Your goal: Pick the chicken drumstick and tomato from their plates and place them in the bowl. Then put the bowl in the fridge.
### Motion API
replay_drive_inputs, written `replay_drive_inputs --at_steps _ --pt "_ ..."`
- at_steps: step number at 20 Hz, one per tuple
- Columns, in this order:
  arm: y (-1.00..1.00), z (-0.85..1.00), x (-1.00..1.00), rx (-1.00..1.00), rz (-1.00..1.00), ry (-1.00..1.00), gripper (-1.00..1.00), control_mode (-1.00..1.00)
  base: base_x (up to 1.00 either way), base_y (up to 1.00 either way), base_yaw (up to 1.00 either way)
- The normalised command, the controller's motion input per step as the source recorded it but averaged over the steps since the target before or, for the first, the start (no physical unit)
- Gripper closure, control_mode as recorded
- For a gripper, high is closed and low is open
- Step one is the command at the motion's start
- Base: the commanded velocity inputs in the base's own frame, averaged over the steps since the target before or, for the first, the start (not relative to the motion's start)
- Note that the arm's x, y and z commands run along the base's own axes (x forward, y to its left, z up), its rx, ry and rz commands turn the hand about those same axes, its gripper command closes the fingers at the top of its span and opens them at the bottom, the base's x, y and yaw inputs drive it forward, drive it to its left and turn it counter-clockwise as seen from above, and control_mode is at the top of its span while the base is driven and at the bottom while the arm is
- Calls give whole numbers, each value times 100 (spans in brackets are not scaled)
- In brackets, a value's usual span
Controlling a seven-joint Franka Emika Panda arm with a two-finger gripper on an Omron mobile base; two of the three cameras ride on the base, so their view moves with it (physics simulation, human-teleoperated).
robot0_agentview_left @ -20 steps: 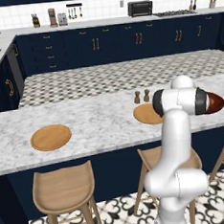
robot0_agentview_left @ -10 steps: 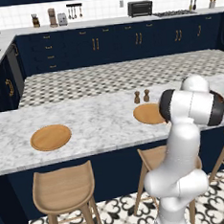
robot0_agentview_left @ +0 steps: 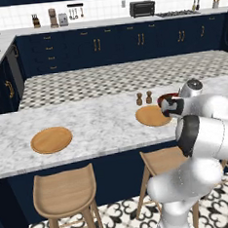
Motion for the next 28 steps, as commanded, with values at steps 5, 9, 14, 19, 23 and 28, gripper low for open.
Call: replay_drive_inputs --at_steps 5,9,14,19,23,28 --pt "98 41 -30 0 42 12 100 -100 0 0 0" --pt "79 20 -35 -2 31 4 100 -100 0 0 0" --pt "24 0 -51 0 16 0 100 -100 0 0 0" --pt "5 0 -73 0 5 -1 100 -100 0 0 0" --pt "0 0 0 0 0 0 100 -100 0 0 0" --pt "0 0 0 0 0 0 100 100 -43 0 2"
